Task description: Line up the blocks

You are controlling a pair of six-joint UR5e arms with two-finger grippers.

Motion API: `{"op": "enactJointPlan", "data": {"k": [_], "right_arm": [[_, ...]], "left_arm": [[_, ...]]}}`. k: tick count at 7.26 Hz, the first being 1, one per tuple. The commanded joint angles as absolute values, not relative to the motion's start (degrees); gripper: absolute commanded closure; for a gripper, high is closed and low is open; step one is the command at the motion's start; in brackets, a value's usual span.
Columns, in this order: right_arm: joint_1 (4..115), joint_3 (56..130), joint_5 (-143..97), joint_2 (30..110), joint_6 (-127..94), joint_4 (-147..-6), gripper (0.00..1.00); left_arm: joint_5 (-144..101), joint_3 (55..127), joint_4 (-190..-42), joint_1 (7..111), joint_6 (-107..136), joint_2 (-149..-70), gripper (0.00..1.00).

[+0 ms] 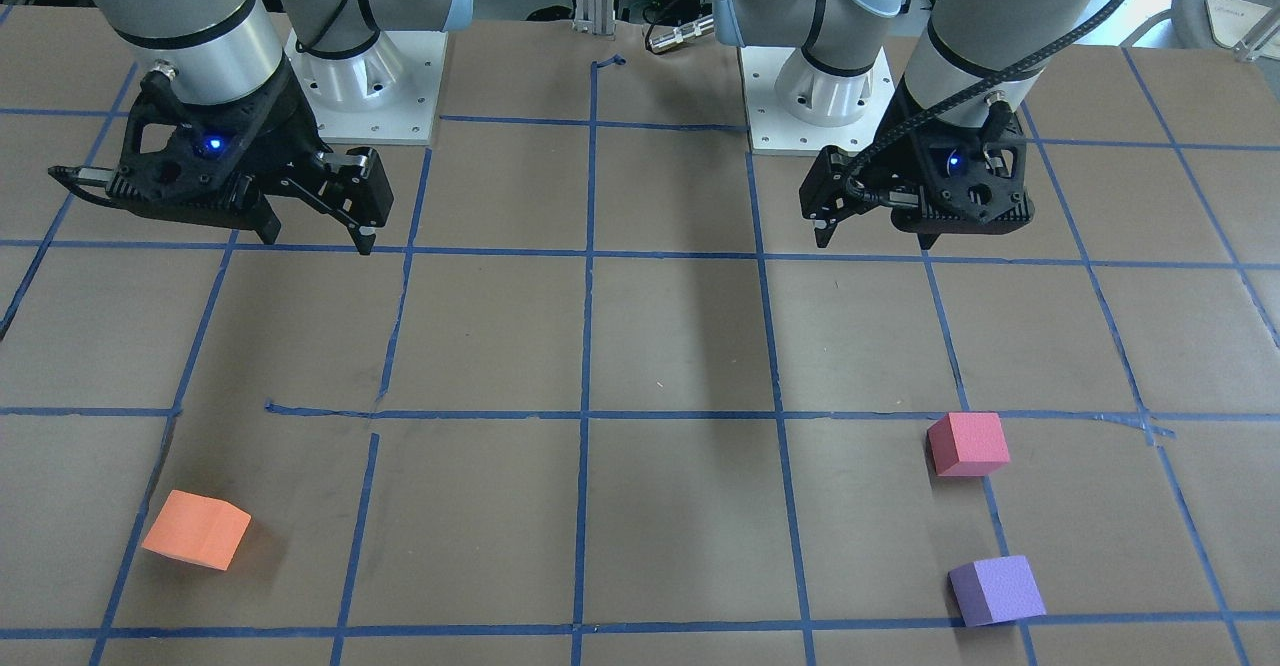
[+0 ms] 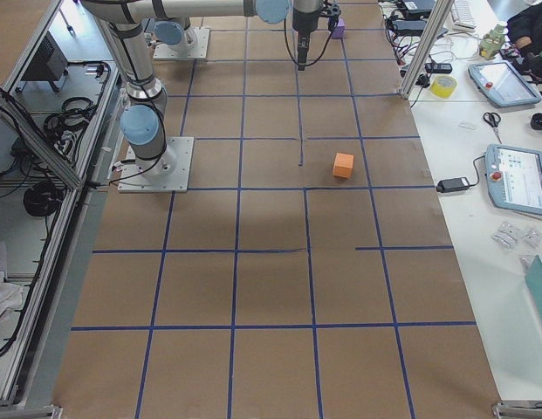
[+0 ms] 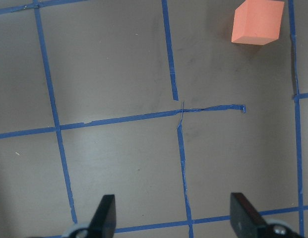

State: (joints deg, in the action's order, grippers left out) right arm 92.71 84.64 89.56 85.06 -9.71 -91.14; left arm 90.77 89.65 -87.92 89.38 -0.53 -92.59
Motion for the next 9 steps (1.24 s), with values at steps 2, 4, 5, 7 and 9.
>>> {"op": "enactJointPlan", "data": {"k": [2, 4, 5, 7, 9], "right_arm": [[92.2, 84.73, 89.91, 84.99, -9.14, -90.97, 0.0], [92.2, 84.64, 90.17, 84.99, -9.23, -91.14, 0.0], [92.2, 84.64, 90.18, 84.99, -9.23, -91.23, 0.0], [92.2, 84.64, 90.26, 84.9, -9.23, -91.14, 0.0], [91.94, 84.64, 90.26, 84.38, -8.79, -91.75, 0.0]], "left_arm": [[90.7, 89.65, -87.89, 89.38, -0.7, -92.72, 0.0], [90.7, 89.65, -87.8, 89.38, -0.53, -92.99, 0.0], [90.7, 89.65, -87.28, 89.38, -0.53, -93.08, 0.0], [90.7, 89.65, -87.19, 89.38, -0.53, -93.08, 0.0], [90.62, 89.74, -87.19, 89.38, -0.53, -93.16, 0.0]]}}
